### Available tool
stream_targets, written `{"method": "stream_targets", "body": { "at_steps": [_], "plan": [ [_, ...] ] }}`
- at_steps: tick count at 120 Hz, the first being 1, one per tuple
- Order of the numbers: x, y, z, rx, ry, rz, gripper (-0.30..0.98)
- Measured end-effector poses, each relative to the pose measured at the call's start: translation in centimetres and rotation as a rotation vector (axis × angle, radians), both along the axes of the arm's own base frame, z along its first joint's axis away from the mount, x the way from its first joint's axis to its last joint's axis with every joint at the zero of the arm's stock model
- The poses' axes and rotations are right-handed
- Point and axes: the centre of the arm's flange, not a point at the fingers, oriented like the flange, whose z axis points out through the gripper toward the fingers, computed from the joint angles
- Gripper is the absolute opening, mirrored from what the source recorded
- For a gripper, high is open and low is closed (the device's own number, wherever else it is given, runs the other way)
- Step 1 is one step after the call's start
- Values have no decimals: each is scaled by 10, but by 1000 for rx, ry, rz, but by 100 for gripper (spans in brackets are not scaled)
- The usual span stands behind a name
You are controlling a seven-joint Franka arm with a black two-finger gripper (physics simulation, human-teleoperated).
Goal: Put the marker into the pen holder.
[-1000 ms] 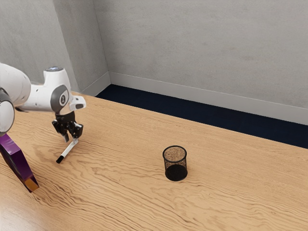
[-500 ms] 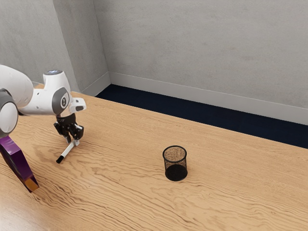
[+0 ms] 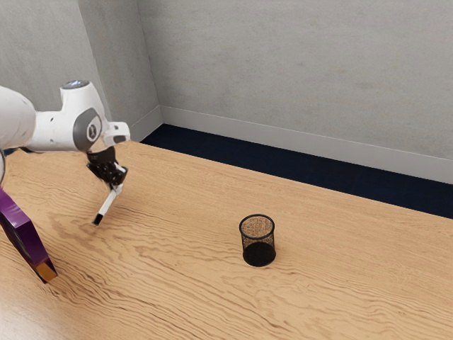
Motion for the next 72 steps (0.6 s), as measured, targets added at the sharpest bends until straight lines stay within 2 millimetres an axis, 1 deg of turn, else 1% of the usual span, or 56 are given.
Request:
{"method": "stream_targets", "body": {
  "at_steps": [3,7,14,20,26,35,43,54,64,72],
  "plan": [
    [0,-9,17,-3,-22,-13,-8],
    [-2,-29,43,-5,-55,-40,-9],
    [-4,-72,86,-17,-112,-105,-9],
    [-3,-113,114,-25,-150,-169,-10],
    [-1,-153,135,-34,-180,-234,-10],
    [-1,-204,157,-47,-211,-313,-10],
    [-2,-240,170,-53,-231,-366,-10],
    [3,-290,190,-60,-268,-436,-10],
    [12,-324,200,-66,-295,-479,-10],
    [22,-345,198,-79,-301,-498,-9]
  ]
}}
